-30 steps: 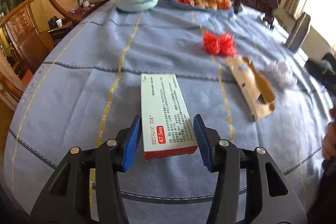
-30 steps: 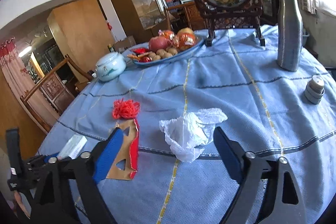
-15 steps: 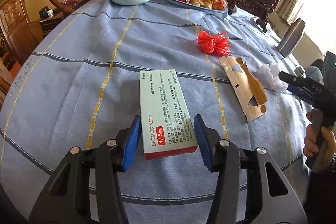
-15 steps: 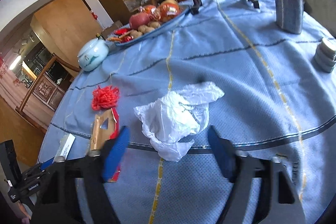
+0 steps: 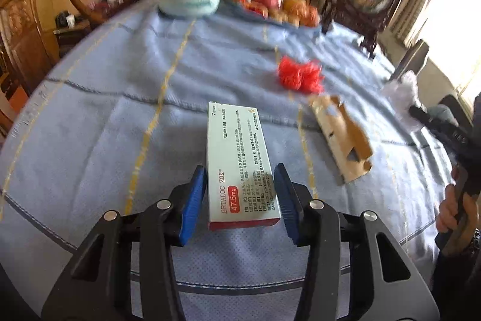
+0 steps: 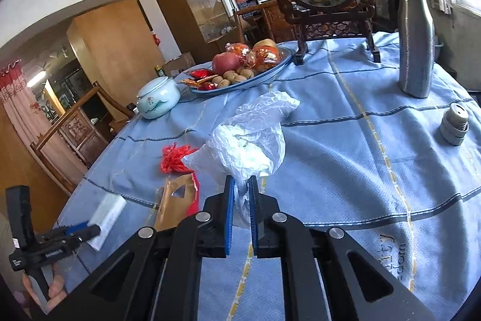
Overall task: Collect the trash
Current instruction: 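Carry the medicine box and plastic bag with both tools over the red basket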
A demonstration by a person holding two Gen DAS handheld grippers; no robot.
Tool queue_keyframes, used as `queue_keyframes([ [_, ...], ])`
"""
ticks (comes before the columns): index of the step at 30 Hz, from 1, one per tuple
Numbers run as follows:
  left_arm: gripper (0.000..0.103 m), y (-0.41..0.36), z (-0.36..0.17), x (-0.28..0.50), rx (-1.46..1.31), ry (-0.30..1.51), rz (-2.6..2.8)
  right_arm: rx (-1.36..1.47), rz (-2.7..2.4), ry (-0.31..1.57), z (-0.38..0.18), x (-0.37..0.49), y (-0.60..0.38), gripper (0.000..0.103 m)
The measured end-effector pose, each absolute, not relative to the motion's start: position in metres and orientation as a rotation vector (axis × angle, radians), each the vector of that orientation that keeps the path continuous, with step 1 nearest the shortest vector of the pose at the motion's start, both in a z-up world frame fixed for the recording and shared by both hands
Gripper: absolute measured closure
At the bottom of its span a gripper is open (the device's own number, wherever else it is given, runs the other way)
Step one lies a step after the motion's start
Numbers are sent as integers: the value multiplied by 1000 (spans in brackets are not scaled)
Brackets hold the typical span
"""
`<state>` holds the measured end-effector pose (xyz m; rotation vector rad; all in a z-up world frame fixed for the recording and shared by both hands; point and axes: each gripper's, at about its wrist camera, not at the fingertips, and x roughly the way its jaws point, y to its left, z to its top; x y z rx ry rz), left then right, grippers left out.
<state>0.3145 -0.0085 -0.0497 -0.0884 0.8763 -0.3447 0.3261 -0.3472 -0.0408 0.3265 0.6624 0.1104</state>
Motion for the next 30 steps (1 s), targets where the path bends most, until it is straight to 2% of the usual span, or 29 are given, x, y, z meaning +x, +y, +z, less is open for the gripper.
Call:
queue_keyframes([
  [9, 56, 28, -15, 274, -119, 797, -254, 342, 145, 639, -34, 319, -349, 92],
  [18, 56, 121, 14, 182, -187, 711, -15, 273, 165, 568, -20, 301, -335, 92],
  [24, 56, 202, -2, 100, -296, 728, 207, 210, 212, 475, -3, 280, -315, 91],
  [30, 56, 261, -50, 46, -391, 797, 386, 199, 287, 470, 8, 267, -284, 91],
])
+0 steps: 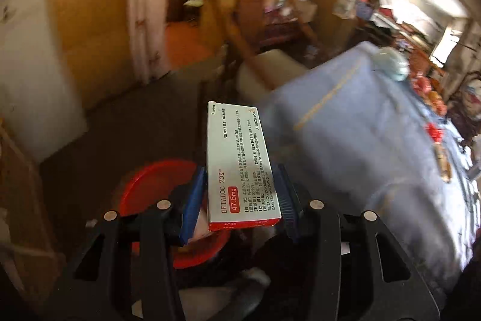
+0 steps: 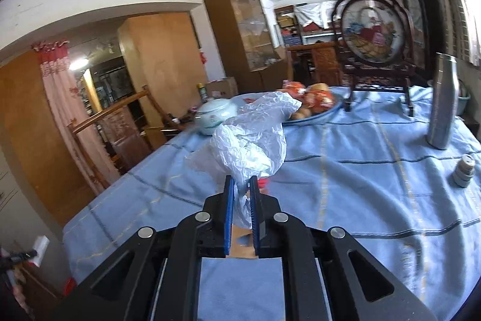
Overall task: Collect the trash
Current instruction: 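Carry the medicine box and plastic bag with both tools over the red basket, then open the left tool to drop the box while the right tool drops the bag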
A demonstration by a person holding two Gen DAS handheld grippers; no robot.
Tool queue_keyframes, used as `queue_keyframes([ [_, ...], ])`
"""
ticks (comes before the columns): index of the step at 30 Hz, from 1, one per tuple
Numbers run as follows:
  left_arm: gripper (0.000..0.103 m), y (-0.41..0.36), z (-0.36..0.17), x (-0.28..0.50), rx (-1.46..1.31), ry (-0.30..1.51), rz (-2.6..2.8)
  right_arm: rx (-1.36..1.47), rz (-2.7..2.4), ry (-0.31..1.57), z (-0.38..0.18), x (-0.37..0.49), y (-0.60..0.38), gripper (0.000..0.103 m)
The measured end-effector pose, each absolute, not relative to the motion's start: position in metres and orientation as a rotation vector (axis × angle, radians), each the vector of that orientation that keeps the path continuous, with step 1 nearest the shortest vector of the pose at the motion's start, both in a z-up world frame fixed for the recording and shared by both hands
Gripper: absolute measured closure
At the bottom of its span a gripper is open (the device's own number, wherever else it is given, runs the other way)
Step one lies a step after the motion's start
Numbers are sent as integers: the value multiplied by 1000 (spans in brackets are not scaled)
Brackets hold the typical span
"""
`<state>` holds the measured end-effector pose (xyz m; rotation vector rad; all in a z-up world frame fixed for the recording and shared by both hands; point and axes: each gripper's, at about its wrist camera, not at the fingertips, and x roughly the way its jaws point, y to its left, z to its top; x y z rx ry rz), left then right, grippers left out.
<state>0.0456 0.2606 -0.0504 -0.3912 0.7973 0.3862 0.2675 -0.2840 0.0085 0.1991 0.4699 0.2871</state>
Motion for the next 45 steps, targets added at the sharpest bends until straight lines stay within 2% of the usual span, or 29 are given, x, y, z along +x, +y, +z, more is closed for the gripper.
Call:
queue_keyframes([
  [5, 53, 288, -92, 39, -452, 876, 437, 167, 403, 467, 24, 251, -231, 91],
  [6, 47, 294, -96, 38, -461, 884, 456, 156, 428, 467, 27, 247, -218, 91],
  [10, 36, 314, -100, 28, -511, 852, 500, 124, 549, 485, 33, 232, -166, 91],
  [14, 15, 320, -87, 13, -524, 786, 569, 103, 701, 528, 30, 219, -102, 91],
  [16, 10, 319, -78, 6, -508, 748, 607, 93, 773, 556, 26, 211, -71, 91],
  [23, 7, 321, -61, -11, -454, 678, 731, 8, 1002, 702, -9, 184, 43, 91],
  [36, 7, 368, -73, -30, -608, 652, 819, -170, 1168, 944, -86, 160, 184, 88],
  [38, 7, 372, -76, -31, -616, 655, 835, -197, 1187, 981, -96, 162, 199, 79],
  [39, 7, 374, -77, -32, -618, 656, 840, -211, 1200, 1001, -102, 162, 207, 71],
  [40, 7, 375, -78, -32, -621, 658, 847, -217, 1205, 1011, -105, 162, 212, 59],
  [45, 7, 381, -82, -33, -633, 662, 858, -209, 1206, 1018, -109, 166, 216, 57],
])
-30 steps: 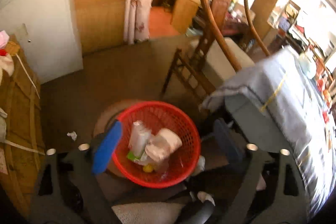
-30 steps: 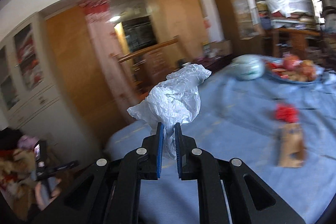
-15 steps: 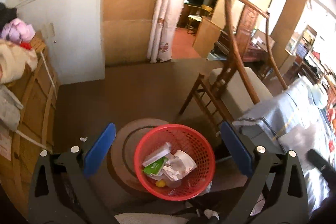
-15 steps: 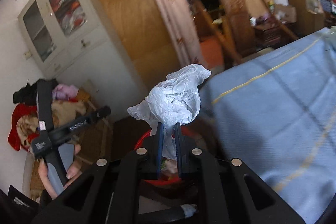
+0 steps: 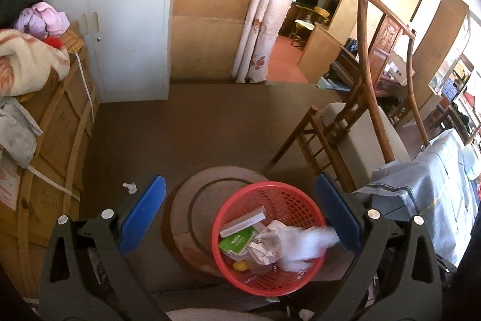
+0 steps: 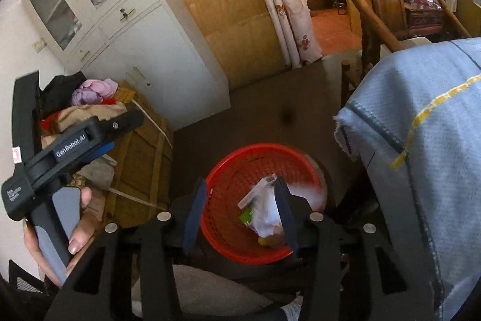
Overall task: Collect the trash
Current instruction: 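Open the left tool to drop the box while the right tool drops the bag, then move both tools back over the table toward the red yarn and cardboard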
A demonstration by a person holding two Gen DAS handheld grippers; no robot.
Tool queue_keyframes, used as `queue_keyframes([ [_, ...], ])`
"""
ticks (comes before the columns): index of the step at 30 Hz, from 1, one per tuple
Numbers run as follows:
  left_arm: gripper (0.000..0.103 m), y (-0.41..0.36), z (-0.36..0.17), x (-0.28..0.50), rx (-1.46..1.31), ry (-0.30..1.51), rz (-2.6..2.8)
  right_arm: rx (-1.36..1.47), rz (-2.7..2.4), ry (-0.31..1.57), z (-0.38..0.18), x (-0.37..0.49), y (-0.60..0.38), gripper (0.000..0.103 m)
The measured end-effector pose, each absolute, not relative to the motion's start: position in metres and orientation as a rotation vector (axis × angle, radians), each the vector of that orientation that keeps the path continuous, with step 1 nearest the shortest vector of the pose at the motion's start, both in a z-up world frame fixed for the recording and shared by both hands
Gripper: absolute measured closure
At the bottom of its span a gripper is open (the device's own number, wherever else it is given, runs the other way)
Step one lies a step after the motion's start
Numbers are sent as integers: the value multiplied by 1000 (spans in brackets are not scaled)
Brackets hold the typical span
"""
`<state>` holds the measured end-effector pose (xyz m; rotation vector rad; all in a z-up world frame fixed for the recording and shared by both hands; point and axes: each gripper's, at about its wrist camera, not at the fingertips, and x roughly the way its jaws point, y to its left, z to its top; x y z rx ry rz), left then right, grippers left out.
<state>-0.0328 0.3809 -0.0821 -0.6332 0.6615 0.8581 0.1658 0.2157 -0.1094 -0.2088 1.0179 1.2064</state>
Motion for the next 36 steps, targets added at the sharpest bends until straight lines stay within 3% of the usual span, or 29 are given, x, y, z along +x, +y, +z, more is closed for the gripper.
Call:
queue_keyframes([
  [9, 7, 372, -82, -28, -611, 679, 820, -117, 1123, 921, -77, 191, 167, 54],
  [16, 7, 343, -68, -20, -557, 673, 749, -46, 1033, 806, -41, 200, 112, 43],
  [22, 7, 309, -52, -12, -492, 664, 666, 5, 945, 711, -18, 198, 53, 39],
  [36, 7, 214, -41, 39, -253, 721, 477, 94, 534, 518, 22, 221, -157, 18],
])
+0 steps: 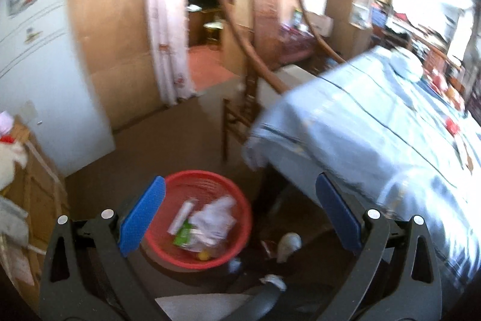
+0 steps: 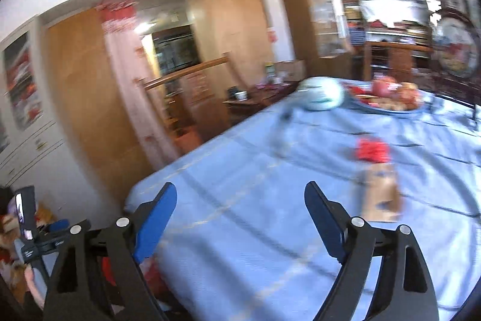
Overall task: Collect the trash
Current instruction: 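Move both tools back over the table toward the red yarn and cardboard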
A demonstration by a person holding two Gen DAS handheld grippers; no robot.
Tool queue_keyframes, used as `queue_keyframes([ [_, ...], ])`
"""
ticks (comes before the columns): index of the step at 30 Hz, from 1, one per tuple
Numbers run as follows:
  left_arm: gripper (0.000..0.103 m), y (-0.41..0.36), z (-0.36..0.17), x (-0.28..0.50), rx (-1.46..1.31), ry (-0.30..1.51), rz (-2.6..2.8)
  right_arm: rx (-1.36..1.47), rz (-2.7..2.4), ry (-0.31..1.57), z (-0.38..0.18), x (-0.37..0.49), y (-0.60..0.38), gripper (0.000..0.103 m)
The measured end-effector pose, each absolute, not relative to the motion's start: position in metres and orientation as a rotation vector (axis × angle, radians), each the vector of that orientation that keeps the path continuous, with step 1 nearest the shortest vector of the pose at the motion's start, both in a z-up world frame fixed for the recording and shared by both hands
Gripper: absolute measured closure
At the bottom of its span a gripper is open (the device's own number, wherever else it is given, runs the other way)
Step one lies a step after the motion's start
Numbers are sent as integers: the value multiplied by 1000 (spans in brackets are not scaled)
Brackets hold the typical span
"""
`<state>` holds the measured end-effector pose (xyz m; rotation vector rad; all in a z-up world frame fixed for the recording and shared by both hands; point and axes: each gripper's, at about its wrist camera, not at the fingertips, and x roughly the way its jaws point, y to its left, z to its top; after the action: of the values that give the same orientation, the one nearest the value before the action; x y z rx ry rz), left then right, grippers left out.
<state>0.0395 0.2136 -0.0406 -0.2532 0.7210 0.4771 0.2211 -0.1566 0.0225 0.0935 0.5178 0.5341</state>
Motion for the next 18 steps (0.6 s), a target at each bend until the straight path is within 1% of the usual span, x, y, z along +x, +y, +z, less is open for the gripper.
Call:
queue_keyframes([
  [3, 7, 188, -42, 77, -219, 763, 363, 106, 441, 518, 20, 237, -194, 17],
  [6, 7, 163, -42, 108, -162, 785, 282, 104, 354, 530, 13, 254, -225, 11],
  [7, 7, 153, -41, 121, -143, 791, 251, 103, 334, 541, 9, 260, -228, 7],
  [11, 7, 125, -41, 159, -123, 824, 139, 47, 271, 637, -11, 298, -234, 6],
  [18, 7, 104, -43, 187, -138, 854, 49, -93, 170, 789, -53, 359, -213, 6],
])
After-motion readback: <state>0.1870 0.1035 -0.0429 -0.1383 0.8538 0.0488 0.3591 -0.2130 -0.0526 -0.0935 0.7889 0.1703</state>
